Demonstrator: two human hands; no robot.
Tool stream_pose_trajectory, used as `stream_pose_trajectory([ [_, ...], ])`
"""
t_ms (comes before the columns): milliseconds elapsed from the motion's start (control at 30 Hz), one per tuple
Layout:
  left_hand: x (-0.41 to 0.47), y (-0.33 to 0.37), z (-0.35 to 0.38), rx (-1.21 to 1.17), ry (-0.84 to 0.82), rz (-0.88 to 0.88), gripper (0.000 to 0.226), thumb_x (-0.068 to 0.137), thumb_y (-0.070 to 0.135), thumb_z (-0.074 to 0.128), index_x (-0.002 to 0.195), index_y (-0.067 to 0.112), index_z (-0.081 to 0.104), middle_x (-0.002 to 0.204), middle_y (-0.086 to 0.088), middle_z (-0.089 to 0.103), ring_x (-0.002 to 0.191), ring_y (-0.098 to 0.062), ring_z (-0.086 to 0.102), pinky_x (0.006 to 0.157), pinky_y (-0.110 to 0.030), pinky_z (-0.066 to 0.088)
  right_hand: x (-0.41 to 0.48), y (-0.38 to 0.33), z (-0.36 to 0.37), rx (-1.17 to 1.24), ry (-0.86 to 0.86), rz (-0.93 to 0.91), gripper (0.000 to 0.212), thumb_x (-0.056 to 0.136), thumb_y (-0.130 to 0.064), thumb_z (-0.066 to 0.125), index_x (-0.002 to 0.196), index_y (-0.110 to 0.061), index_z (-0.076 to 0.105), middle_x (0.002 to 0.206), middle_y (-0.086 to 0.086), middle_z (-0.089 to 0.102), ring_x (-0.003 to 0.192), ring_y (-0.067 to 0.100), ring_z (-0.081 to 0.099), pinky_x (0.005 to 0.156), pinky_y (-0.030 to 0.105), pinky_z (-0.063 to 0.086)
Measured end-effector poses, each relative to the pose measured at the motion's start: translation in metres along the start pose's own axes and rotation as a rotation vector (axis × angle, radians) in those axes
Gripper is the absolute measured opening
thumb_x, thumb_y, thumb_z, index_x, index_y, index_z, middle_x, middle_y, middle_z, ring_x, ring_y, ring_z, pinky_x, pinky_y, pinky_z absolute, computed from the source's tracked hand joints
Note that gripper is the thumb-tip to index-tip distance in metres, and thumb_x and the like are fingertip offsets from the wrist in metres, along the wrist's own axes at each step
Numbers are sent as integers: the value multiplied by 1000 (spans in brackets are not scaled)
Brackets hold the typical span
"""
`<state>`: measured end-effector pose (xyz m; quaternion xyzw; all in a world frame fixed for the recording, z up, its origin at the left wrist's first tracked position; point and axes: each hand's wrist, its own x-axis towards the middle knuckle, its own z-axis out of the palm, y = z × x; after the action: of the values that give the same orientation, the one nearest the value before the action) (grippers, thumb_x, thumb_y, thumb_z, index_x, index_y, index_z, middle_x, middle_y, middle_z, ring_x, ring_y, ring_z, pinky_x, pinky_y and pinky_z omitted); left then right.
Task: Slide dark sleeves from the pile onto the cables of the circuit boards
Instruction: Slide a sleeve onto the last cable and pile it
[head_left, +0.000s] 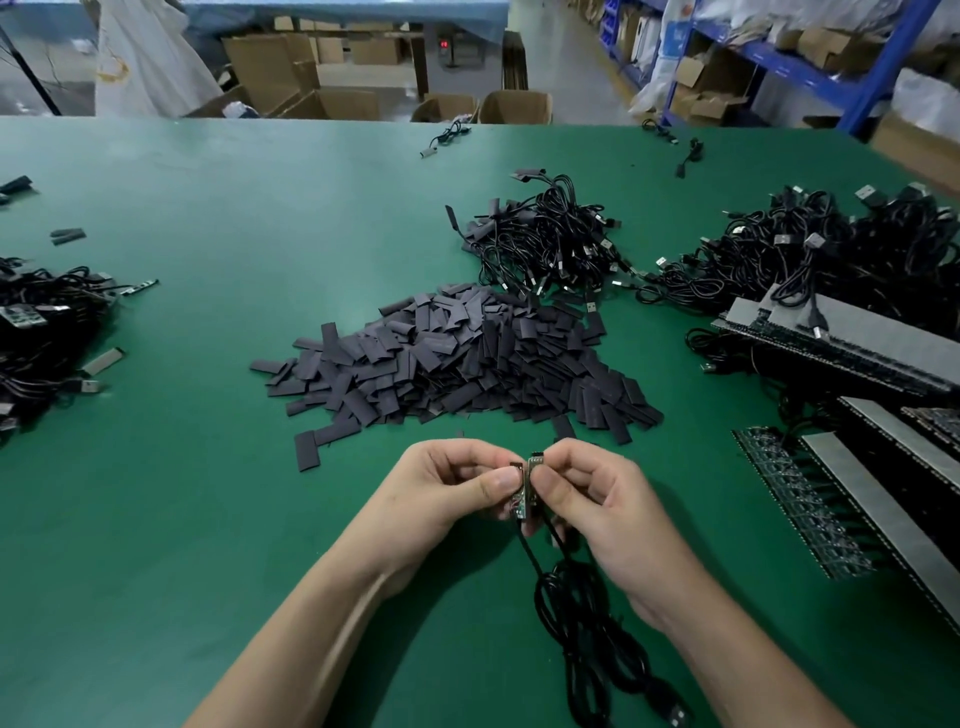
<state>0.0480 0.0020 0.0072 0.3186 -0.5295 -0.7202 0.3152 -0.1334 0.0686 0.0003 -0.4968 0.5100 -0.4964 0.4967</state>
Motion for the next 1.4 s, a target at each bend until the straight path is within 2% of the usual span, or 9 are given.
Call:
stream_pose_trajectory([
  [167,-1,3,-3,58,85,95,12,74,23,85,85,20,82,81,-3,76,72,-9,68,72,-18,54,-3,3,-5,-382,148,-26,13,99,-34,67,87,-31,70,78,-7,74,70,9,71,65,25,53],
  [267,-1,4,-4,99,133,172,9,76,18,80,83,23,82,83,0,77,76,-5,70,74,-15,53,-5,2,-3,-663,210,-124,17,95,-49,61,99,-36,72,91,-25,69,89,-2,66,73,13,48],
  [433,0,1,3,145,169,223,8,77,19,82,84,24,82,85,1,77,80,-8,68,78,-19,53,-6,1,4,-676,107,-250,39,95,-59,49,103,-28,72,99,-22,59,105,3,57,86,16,42],
  [533,-1,3,10,140,167,211,10,84,22,76,92,26,82,81,5,75,75,-5,66,73,-16,52,-9,0,8,-484,37,-179,32,92,-54,56,87,-28,73,90,-15,67,87,8,62,75,18,45],
  [633,4,3,5,394,341,268,13,98,30,68,107,27,77,82,9,73,72,-8,64,70,-19,50,-11,-9,6,-15,-101,-93,25,97,-41,61,83,-23,70,77,1,73,72,17,67,73,30,55],
  [767,22,7,-7,949,535,311,22,98,28,66,121,28,69,101,13,68,93,-10,64,84,-34,54,-14,-19,-3,546,-244,34,23,93,-37,75,86,-16,68,60,4,61,54,15,57,55,23,52],
  [900,43,5,-15,1317,541,292,37,100,36,63,135,25,62,123,4,61,116,-20,57,88,-36,53,-11,-22,-18,708,-308,88,26,93,-36,77,87,-12,67,54,-1,54,45,10,53,42,19,49],
  [1233,59,2,-21,1319,601,299,29,87,32,79,115,28,71,97,12,68,91,-15,61,74,-31,50,-6,-12,-26,-99,-28,158,31,104,-30,57,77,-19,64,51,0,52,48,11,42,49,21,39],
  [1400,49,9,-18,989,493,276,32,80,20,87,110,26,76,92,12,68,84,-10,63,81,-30,55,-5,-6,-22,-307,-33,146,29,104,-37,57,82,-21,66,54,-1,59,55,17,47,60,33,41],
])
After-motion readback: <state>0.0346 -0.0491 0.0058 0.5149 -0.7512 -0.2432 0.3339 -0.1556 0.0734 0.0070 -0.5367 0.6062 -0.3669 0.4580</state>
